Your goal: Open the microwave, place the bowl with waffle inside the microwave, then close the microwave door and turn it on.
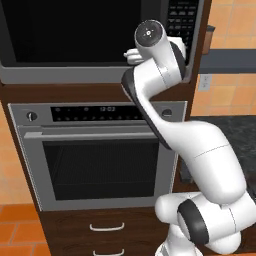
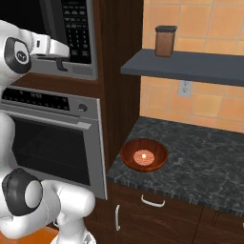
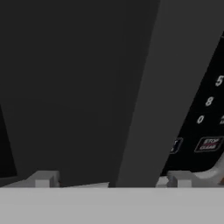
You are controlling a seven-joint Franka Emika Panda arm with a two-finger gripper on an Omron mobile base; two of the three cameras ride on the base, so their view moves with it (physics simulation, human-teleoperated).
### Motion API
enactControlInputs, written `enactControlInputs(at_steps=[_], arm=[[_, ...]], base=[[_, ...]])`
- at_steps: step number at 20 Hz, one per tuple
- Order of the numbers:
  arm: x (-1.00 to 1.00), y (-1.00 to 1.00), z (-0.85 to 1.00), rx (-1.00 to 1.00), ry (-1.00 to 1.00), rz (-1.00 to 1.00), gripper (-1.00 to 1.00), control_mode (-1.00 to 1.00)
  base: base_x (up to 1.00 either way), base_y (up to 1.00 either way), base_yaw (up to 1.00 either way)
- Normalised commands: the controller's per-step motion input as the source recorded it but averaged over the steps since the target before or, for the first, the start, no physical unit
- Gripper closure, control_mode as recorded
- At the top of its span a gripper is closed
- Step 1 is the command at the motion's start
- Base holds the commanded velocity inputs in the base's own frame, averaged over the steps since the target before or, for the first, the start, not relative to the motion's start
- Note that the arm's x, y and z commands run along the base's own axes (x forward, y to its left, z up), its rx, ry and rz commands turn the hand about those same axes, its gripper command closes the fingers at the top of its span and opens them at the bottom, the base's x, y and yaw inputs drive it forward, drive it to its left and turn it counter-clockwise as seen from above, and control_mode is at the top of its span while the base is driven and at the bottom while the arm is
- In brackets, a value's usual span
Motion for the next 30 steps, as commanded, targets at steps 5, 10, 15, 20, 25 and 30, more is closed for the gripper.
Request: enactControlInputs(at_steps=[5, 10, 15, 20, 25, 30], arm=[[0.47, 0.00, -0.36, 0.00, -0.15, 0.00, -1.00, -1.00], [0.65, -0.17, -0.58, 0.00, -0.22, 0.06, 1.00, -1.00], [0.99, -0.31, -0.53, 0.00, -0.07, 0.11, 1.00, -1.00], [0.70, 0.05, -0.24, 0.04, -0.07, 0.03, 1.00, -1.00], [0.15, 0.49, -0.27, 0.11, -0.05, 0.17, 1.00, -1.00], [-0.09, 0.90, -0.27, 0.09, 0.00, 0.30, 1.00, -1.00]], base=[[0.00, 0.00, 0.00], [0.00, 0.00, 0.00], [0.00, 0.00, 0.00], [0.00, 0.00, 0.00], [0.00, 0.00, 0.00], [0.00, 0.00, 0.00]])
